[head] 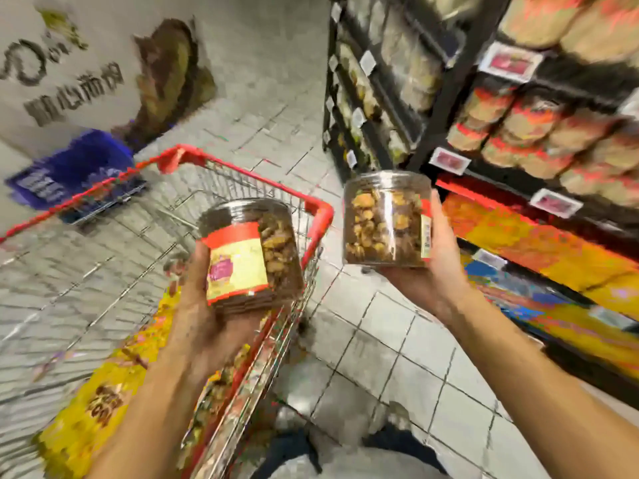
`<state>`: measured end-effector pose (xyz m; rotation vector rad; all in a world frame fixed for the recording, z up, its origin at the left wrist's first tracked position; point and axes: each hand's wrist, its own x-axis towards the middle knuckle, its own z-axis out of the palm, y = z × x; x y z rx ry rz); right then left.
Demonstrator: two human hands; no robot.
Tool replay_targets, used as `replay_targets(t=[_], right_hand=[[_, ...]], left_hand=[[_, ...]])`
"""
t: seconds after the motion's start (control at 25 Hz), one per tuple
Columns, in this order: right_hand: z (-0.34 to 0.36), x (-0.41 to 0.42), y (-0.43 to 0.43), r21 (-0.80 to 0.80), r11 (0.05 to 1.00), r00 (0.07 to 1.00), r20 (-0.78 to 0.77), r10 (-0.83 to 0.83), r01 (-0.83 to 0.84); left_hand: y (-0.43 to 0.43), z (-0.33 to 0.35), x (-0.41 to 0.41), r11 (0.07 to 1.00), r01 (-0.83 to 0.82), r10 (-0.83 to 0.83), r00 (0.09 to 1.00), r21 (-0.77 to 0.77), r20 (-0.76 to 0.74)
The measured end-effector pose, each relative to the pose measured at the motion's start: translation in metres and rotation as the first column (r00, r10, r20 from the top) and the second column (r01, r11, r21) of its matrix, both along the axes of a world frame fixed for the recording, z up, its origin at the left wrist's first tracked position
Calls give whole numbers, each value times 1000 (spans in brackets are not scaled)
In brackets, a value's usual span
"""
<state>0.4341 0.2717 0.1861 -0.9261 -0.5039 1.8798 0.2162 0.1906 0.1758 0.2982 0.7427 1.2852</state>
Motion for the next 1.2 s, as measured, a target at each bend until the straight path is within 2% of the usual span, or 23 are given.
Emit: replay_targets(t=[0.16, 0.32, 0.48, 0.64, 0.76, 0.88, 1.04, 1.12, 1.2], right_hand=[[4, 126, -3, 23, 973, 970, 71, -233, 232], [-3, 231, 1, 31, 924, 922, 65, -383, 382], [-18, 284, 18, -10, 883, 882, 60, -468, 469], [-37, 296, 56, -33, 859, 859, 67, -508, 511], [-53, 293, 94, -40, 851, 851, 62, -522, 524], [-70, 292, 138, -58, 830, 831, 82, -550, 555], [-91, 292, 183, -56, 799, 792, 189, -580, 598], [-103, 290, 191, -69, 784, 780, 184, -598, 617], [-112, 288, 193, -76, 791, 786, 206, -583, 607]], left_hand=[[50, 5, 125, 984, 163, -166, 985, 68, 48], [78, -4, 241, 965, 250, -239, 963, -79, 128], [101, -18, 297, 963, 253, -240, 962, -94, 127], [152, -33, 315, 960, 258, -262, 965, -107, -27], [203, -45, 327, 956, 289, -292, 942, -43, -168], [260, -62, 343, 981, 188, -159, 912, 40, -378], [330, -94, 354, 978, -58, 155, 842, 199, -517], [356, -105, 361, 946, -91, 266, 766, 310, -585], [376, -111, 368, 915, -58, 339, 649, 400, -681]])
